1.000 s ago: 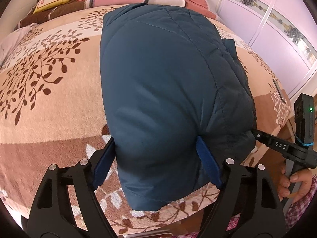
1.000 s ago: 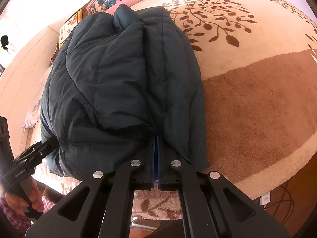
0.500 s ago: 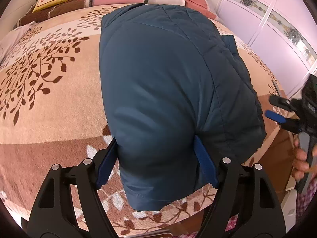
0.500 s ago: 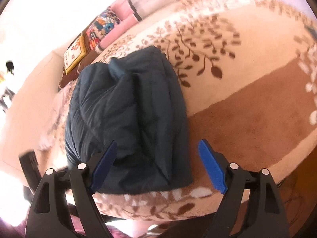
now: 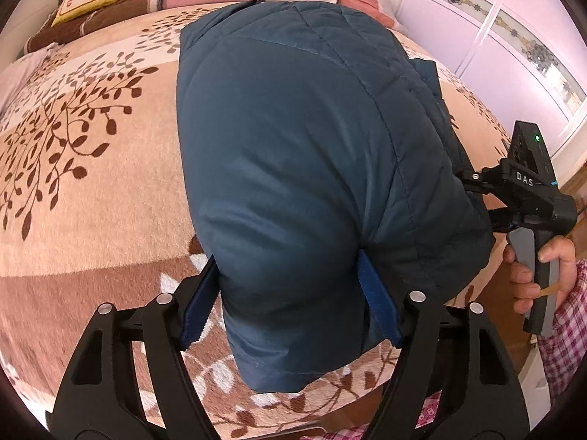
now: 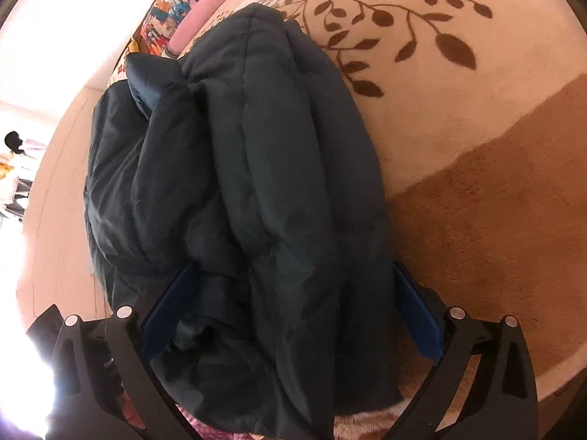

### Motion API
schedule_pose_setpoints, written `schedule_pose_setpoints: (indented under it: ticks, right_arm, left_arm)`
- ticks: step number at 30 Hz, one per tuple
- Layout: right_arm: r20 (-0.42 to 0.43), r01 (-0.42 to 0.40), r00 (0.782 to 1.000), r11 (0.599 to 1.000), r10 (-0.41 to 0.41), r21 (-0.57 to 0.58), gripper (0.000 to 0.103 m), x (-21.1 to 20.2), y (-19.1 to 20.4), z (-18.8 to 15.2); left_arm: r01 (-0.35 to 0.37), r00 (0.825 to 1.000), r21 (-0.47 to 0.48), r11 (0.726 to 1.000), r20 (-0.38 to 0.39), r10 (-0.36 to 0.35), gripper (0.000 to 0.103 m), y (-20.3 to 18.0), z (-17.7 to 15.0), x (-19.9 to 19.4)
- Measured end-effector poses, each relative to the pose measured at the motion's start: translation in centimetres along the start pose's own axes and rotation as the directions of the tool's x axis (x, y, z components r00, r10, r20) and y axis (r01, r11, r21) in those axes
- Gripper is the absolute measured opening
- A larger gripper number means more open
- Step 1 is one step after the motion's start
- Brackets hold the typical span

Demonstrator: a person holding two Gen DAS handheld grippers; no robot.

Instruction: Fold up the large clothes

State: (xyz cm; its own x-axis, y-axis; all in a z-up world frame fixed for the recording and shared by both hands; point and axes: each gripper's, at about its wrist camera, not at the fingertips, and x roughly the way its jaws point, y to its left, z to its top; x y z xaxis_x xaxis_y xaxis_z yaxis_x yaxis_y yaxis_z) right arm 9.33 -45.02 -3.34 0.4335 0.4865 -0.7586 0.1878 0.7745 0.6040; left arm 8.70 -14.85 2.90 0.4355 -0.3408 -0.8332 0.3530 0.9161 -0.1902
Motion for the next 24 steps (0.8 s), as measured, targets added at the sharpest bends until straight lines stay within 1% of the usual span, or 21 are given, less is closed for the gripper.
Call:
schedule_pose_setpoints:
  ticks: [1, 2, 3, 4, 5, 6, 7, 9, 12, 14, 17, 19, 21, 24]
  right_arm:
    - [-0.003, -0.014, 1.0, 1.0, 0.014, -0.009, 0.081, 0.0, 0.1, 0.0]
    - [-0.011, -0.061, 0.998, 0.998, 0.061, -0.009, 0.071, 0.0, 0.1, 0.0]
    - [-0.02, -0.128, 0.992, 0.992, 0.128, 0.01, 0.057, 0.0, 0.0, -0.2]
    - [-0.017, -0.142, 0.99, 0.99, 0.142, 0.011, 0.05, 0.0, 0.0, -0.2]
    - [-0.01, -0.142, 0.99, 0.99, 0.142, -0.01, 0.046, -0.2, 0.3, -0.3]
    - [0.011, -0.134, 0.991, 0.99, 0.134, -0.055, 0.039, -0.6, 1.0, -0.5]
    - [0.029, -0.123, 0.992, 0.989, 0.126, -0.086, 0.036, -0.9, 1.6, -0.8]
    - [0.067, -0.055, 0.995, 0.984, 0.067, -0.171, 0.033, -1.3, 3.2, -1.6]
    - [0.121, -0.006, 0.992, 0.969, 0.037, -0.248, 0.03, -1.8, 4.9, -2.6]
    - [0.158, 0.038, 0.987, 0.951, 0.011, -0.308, 0.029, -2.1, 6.5, -3.6]
    - [0.192, 0.061, 0.981, 0.931, 0.01, -0.36, 0.028, -2.0, 8.7, -4.8]
    - [0.203, 0.062, 0.979, 0.924, 0.017, -0.377, 0.028, -1.5, 10.1, -5.1]
    - [0.201, 0.049, 0.979, 0.923, 0.03, -0.381, 0.028, -0.8, 11.2, -5.1]
    - [0.183, 0.037, 0.982, 0.909, 0.043, -0.415, 0.028, 1.5, 14.6, -4.7]
  left_arm:
    - [-0.002, 1.0, 0.004, 1.0, 0.003, 0.002, 0.069, -0.1, 0.0, -0.1]
    - [-0.003, 1.0, 0.01, 1.0, 0.008, 0.003, 0.067, -0.2, 0.1, -0.2]
    - [-0.004, 1.0, 0.02, 1.0, 0.017, 0.004, 0.064, -0.3, 0.1, -0.4]
    - [-0.009, 1.0, 0.031, 0.999, 0.026, 0.008, 0.063, -0.4, 0.1, -0.6]
    - [-0.018, 0.999, 0.047, 0.999, 0.037, 0.016, 0.06, -0.6, 0.1, -0.8]
    - [-0.025, 0.999, 0.063, 0.998, 0.047, 0.022, 0.057, -0.7, 0.1, -1.0]
    - [-0.033, 0.998, 0.084, 0.996, 0.057, 0.028, 0.056, -0.8, 0.0, -1.2]
    - [-0.051, 0.996, 0.112, 0.992, 0.077, 0.042, 0.052, -0.9, 0.1, -1.5]
    - [-0.07, 0.992, 0.133, 0.989, 0.112, 0.055, 0.047, -0.5, 0.6, -2.3]
    - [-0.083, 0.989, 0.134, 0.987, 0.133, 0.065, 0.046, 0.3, 0.9, -2.6]
    - [-0.087, 0.986, 0.108, 0.99, 0.154, 0.069, 0.044, 2.2, 1.7, -3.2]
    - [-0.103, 0.982, 0.093, 0.99, 0.17, 0.086, 0.044, 3.6, 1.9, -3.8]
    - [-0.127, 0.976, 0.083, 0.988, 0.19, 0.11, 0.044, 5.1, 2.3, -4.4]
    - [-0.171, 0.963, 0.049, 0.984, 0.218, 0.157, 0.044, 8.6, 2.9, -5.6]
